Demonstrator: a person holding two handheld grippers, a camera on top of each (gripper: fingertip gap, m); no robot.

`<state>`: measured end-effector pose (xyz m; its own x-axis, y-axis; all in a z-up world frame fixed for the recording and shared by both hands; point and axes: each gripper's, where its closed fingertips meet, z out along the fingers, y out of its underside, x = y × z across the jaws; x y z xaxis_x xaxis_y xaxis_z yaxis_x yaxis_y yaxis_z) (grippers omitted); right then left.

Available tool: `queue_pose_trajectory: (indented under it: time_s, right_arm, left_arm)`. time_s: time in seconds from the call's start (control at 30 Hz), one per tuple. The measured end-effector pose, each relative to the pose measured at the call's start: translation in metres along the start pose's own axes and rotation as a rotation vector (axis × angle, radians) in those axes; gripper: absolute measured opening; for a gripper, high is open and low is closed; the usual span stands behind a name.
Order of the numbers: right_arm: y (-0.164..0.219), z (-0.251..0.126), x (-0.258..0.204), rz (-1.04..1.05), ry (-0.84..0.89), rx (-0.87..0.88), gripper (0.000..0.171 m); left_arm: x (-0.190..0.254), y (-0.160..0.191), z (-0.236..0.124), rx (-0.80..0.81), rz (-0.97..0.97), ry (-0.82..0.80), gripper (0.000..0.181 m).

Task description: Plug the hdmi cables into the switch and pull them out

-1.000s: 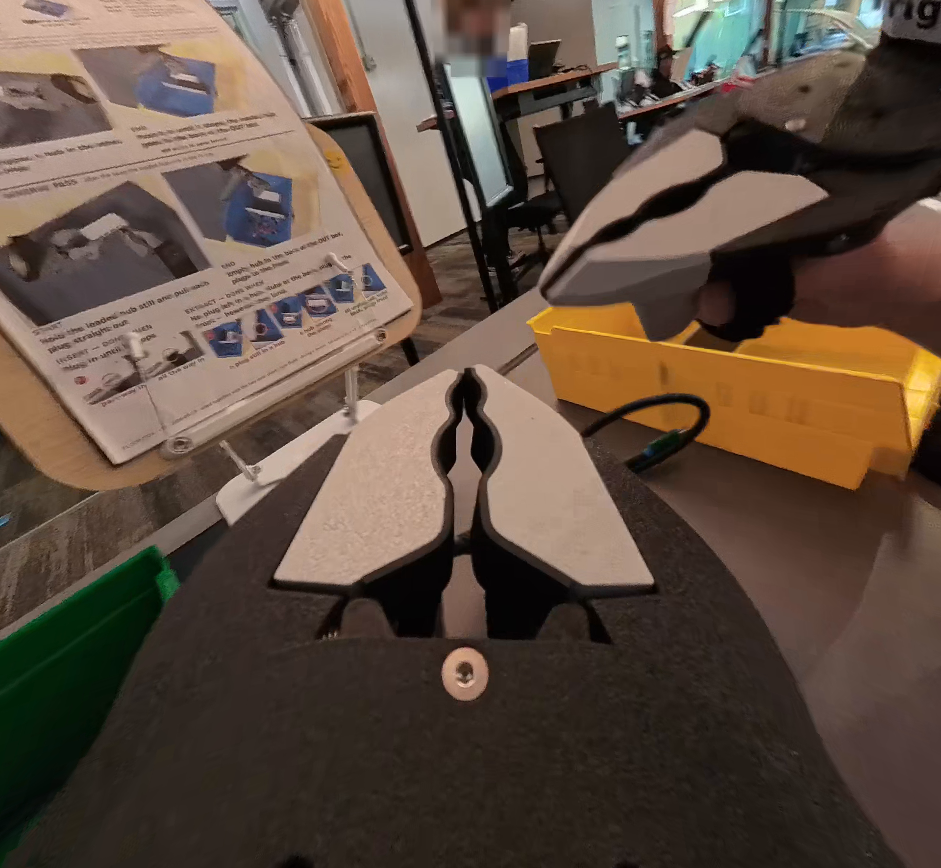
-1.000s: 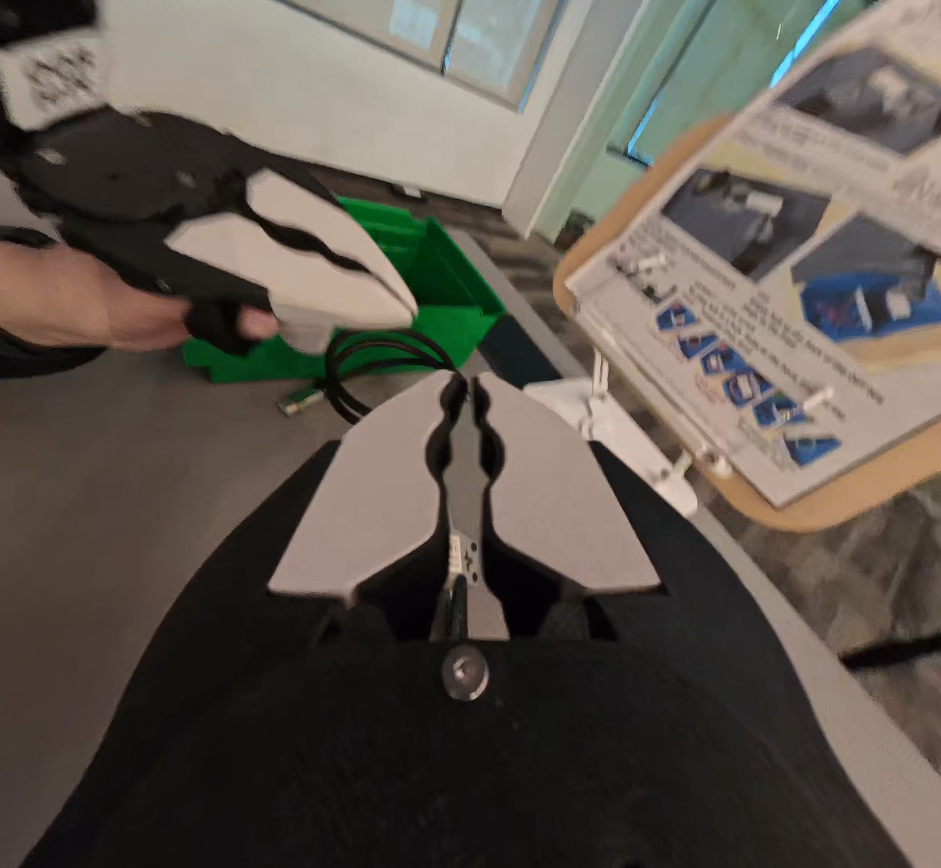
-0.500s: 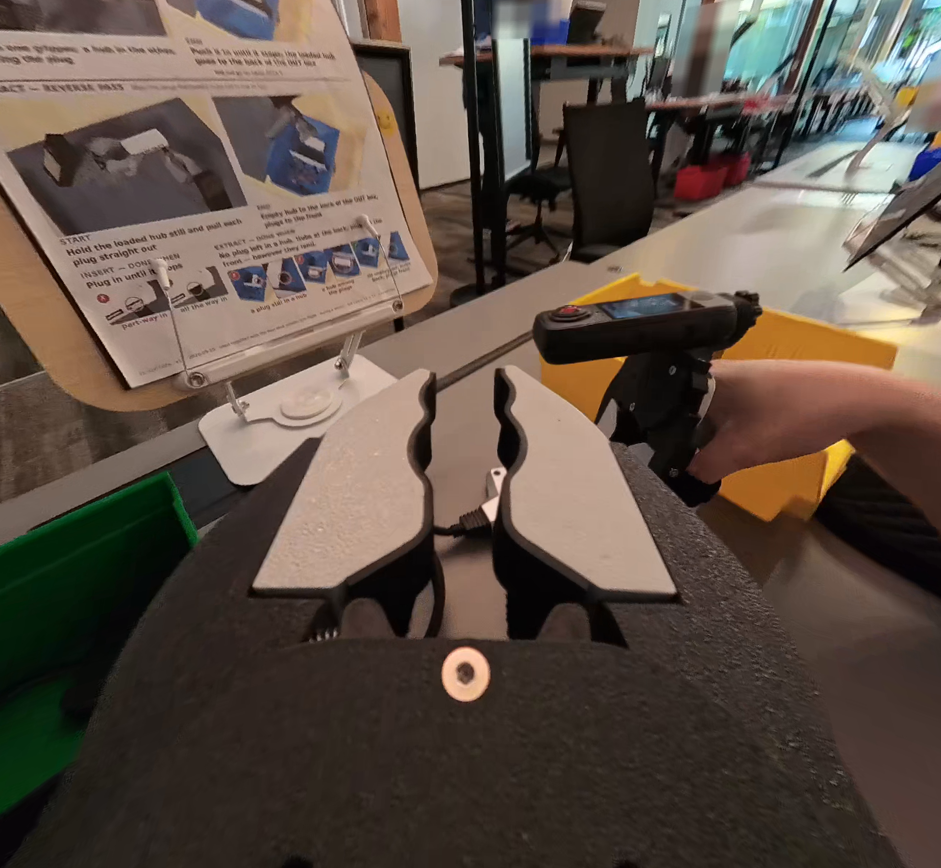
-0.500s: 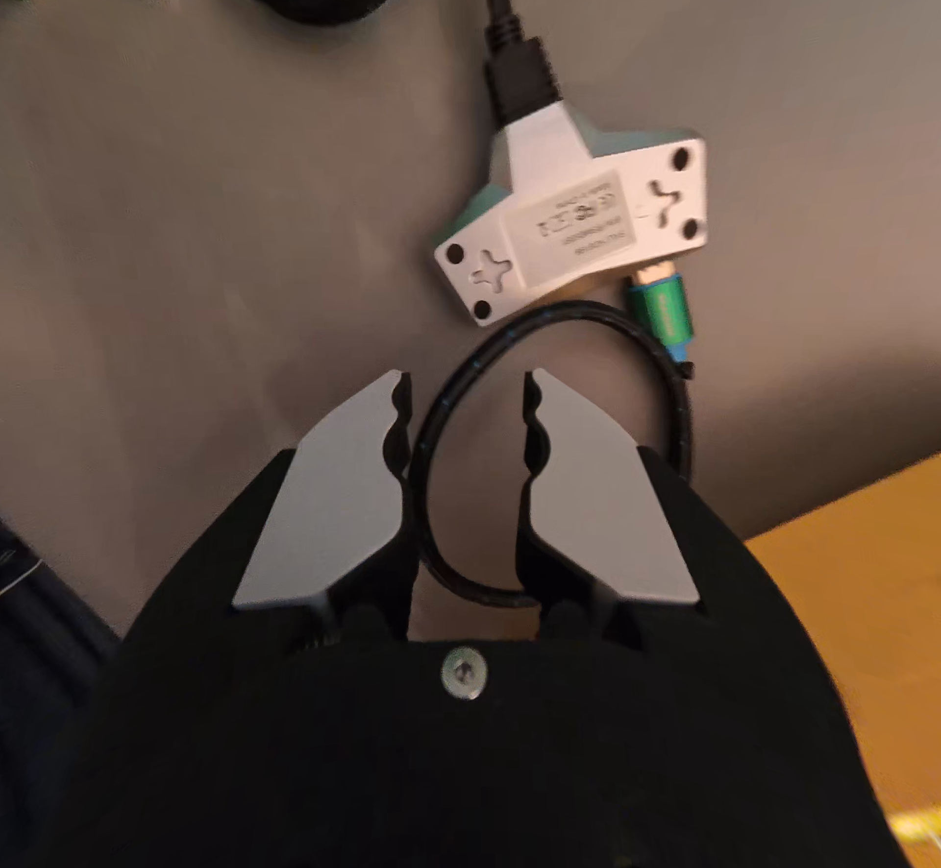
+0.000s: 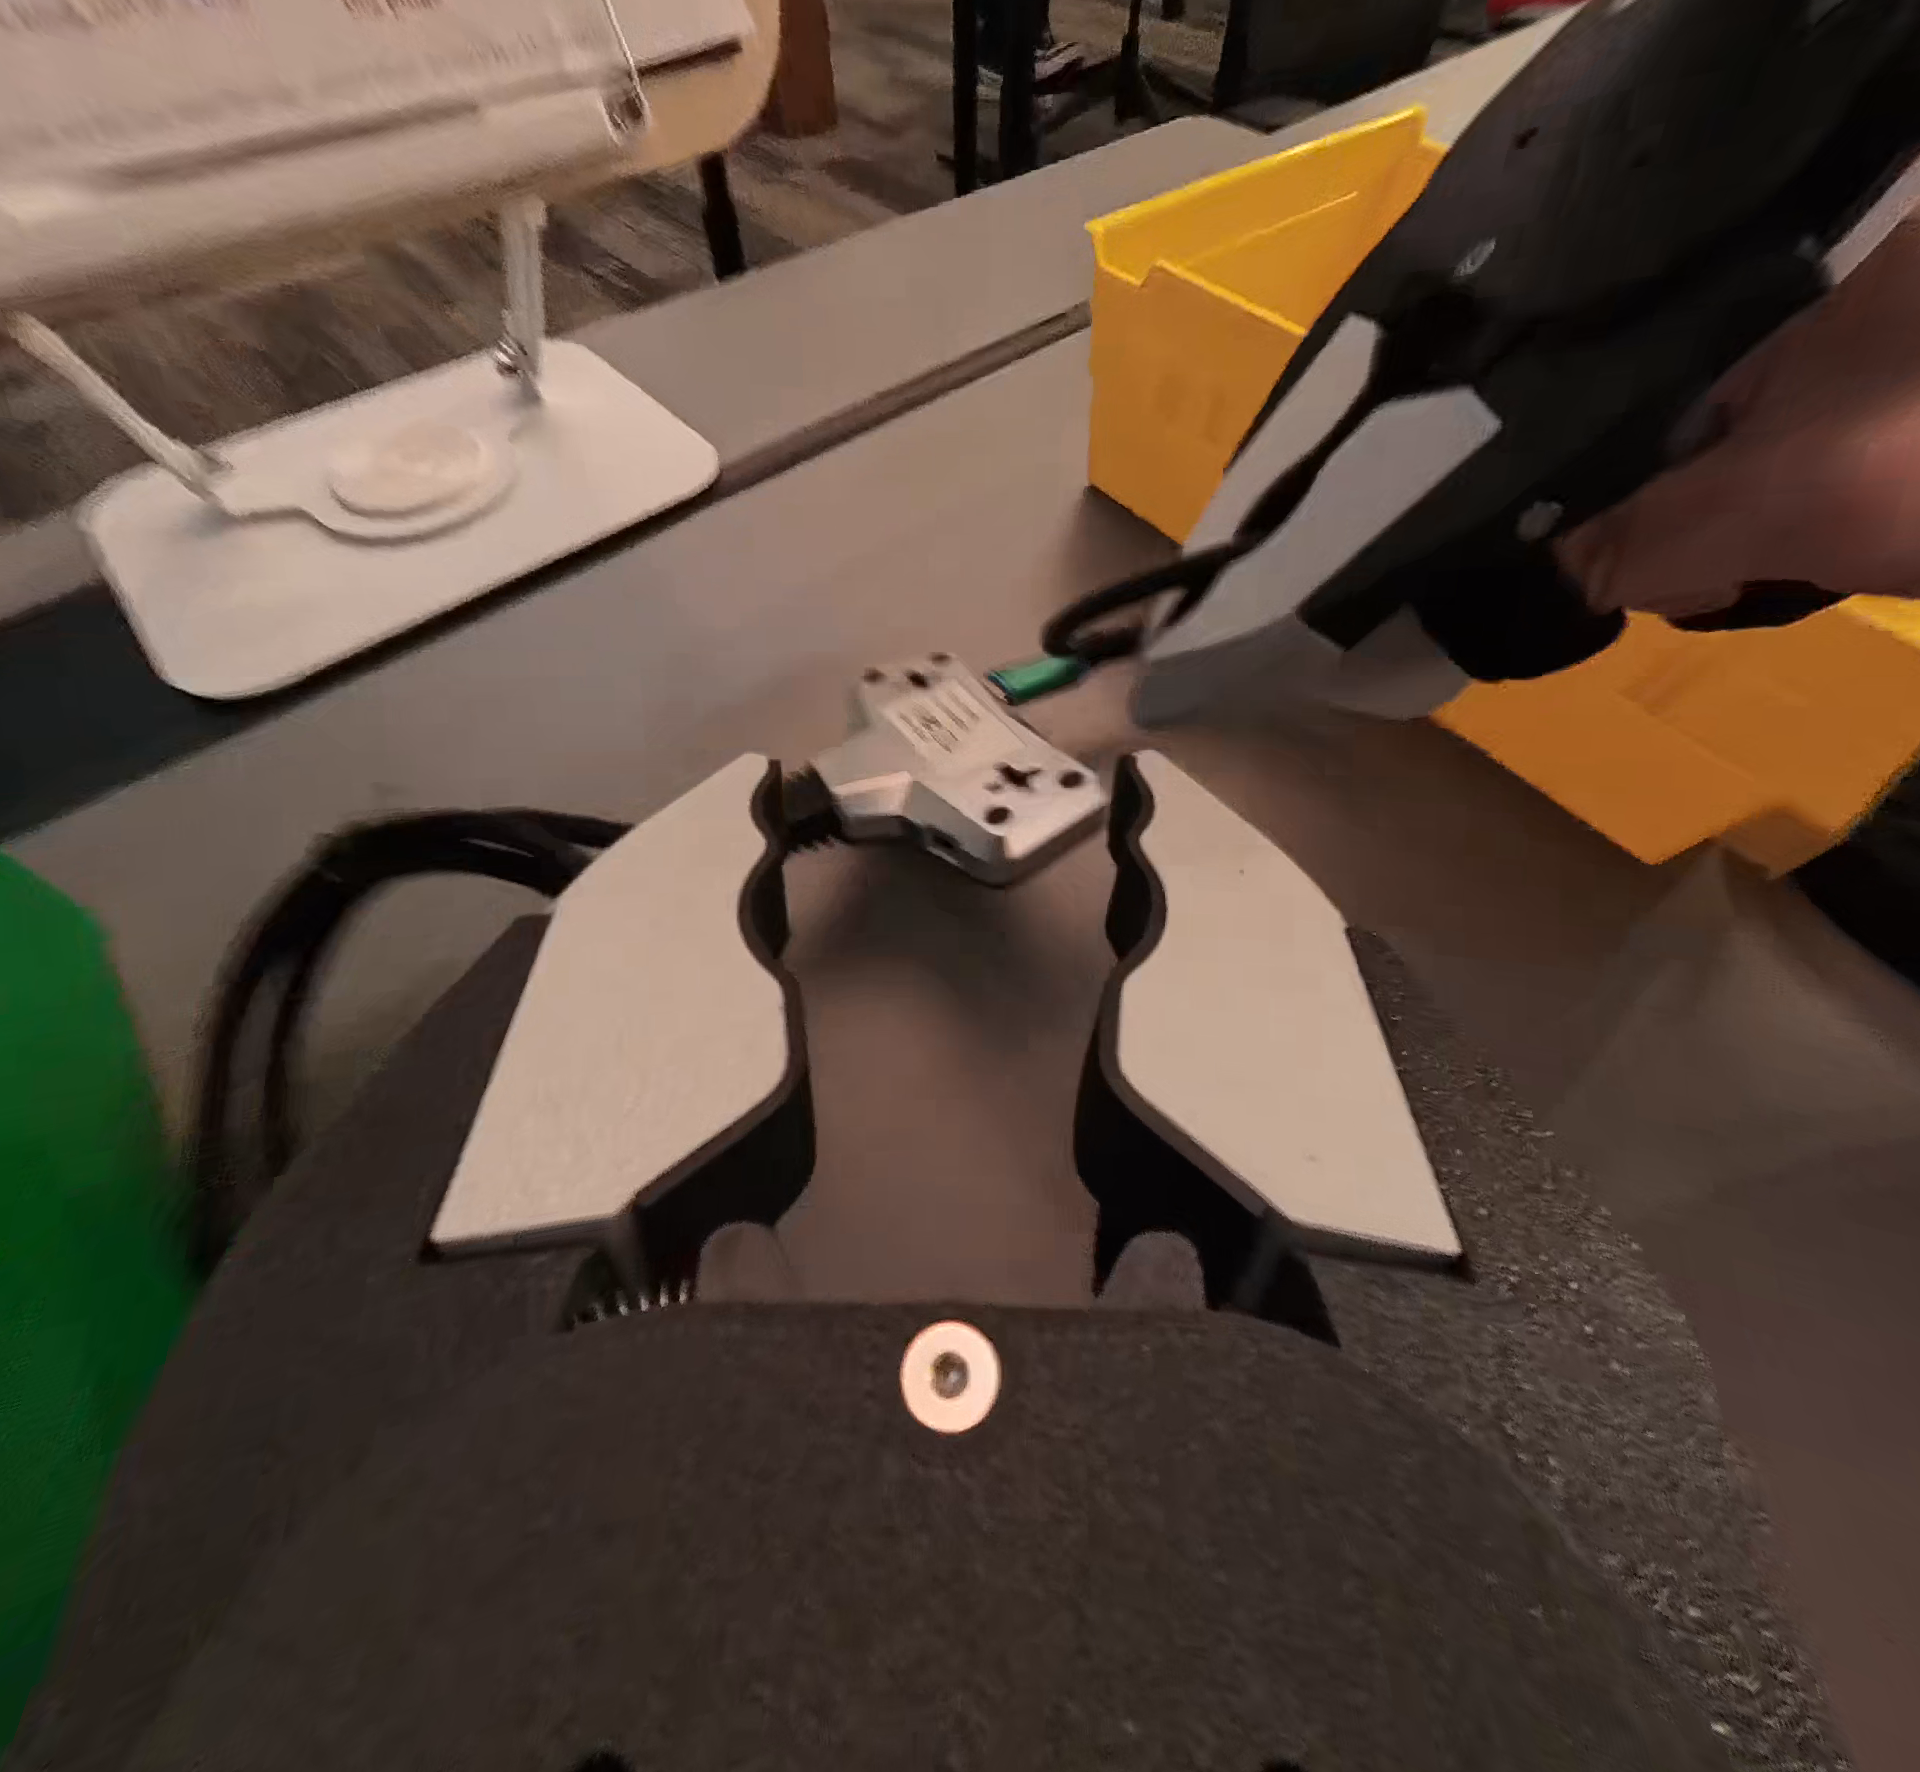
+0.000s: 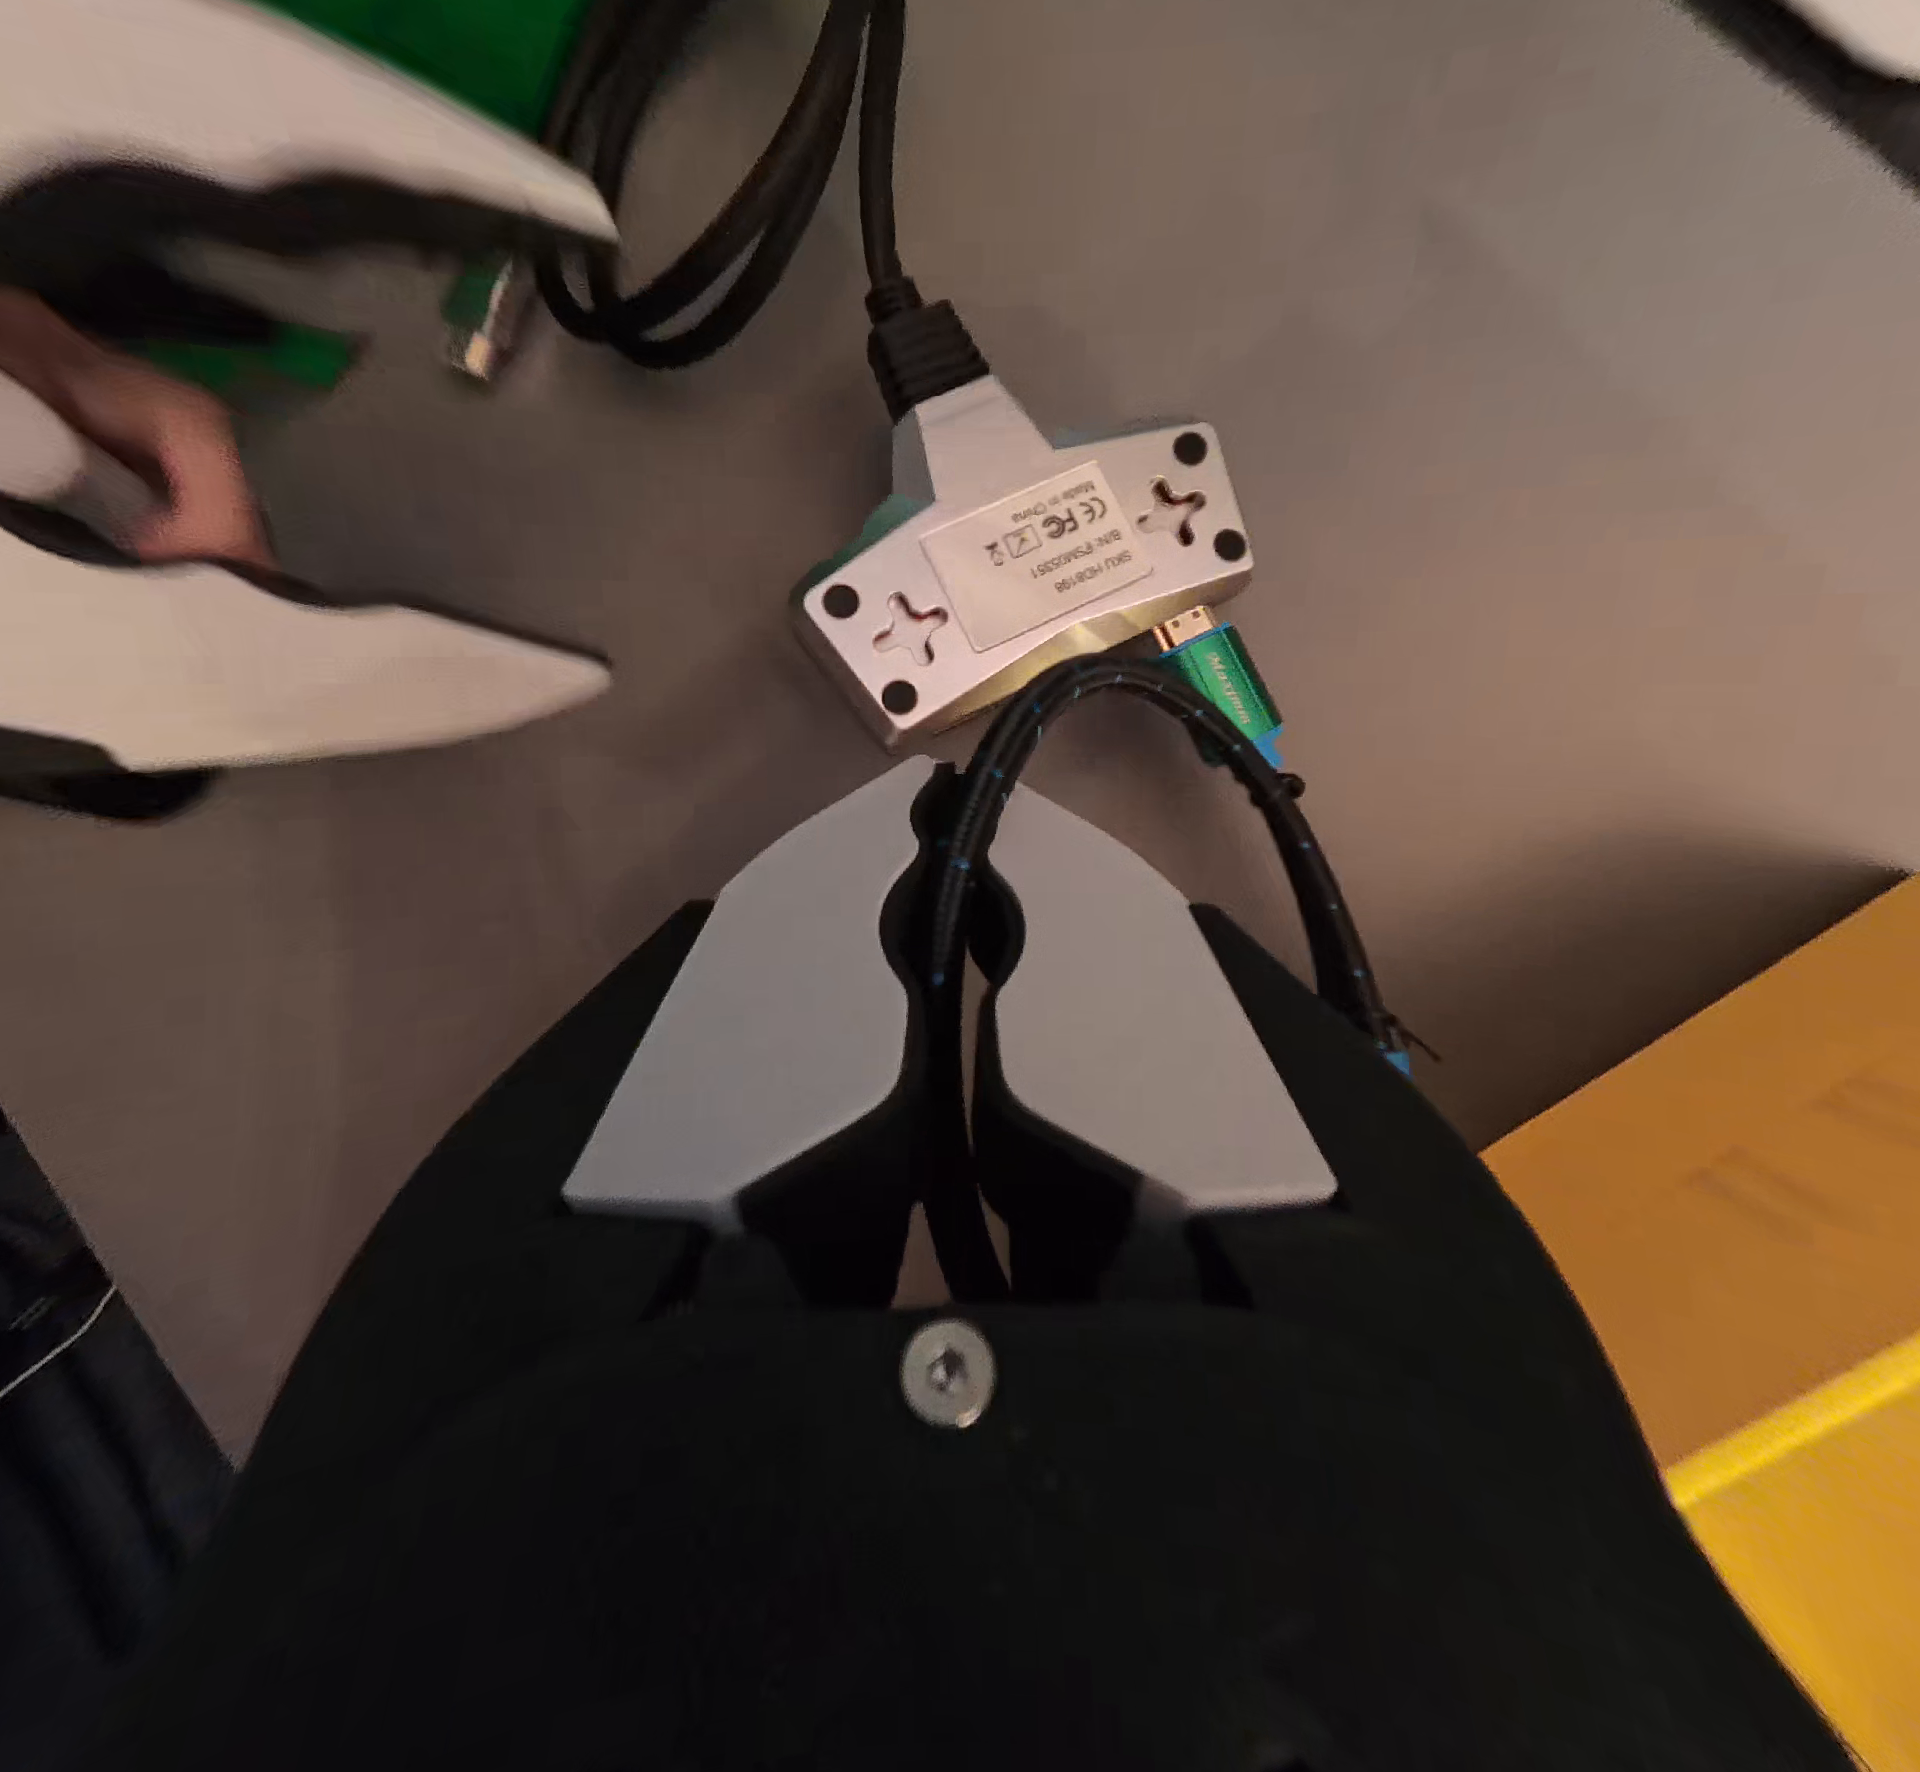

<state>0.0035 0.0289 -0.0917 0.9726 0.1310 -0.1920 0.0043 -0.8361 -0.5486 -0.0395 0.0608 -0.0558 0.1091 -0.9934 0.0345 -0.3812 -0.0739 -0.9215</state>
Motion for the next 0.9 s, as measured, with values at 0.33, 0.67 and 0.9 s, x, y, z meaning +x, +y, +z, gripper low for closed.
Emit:
queue_pose_trajectory:
  time_s: [0.33,0.67,0.9]
  right_arm:
    - [-0.02,-0.034,-0.004,-0.013,0.02,0.132,0.0]
    - [-0.03,-0.048,-0.012,-0.078,0.047,0.189,0.0]
    - [-0.039,-0.053,-0.021,-0.184,0.114,0.226,0.0]
  left_arm:
    - [0.006,0.014,0.011,0.041,-0.096,0.02,0.065]
    - [0.006,0.005,0.011,0.116,-0.154,0.085,0.08]
    - [0.011,-0.005,0.008,0.169,-0.148,0.154,0.085]
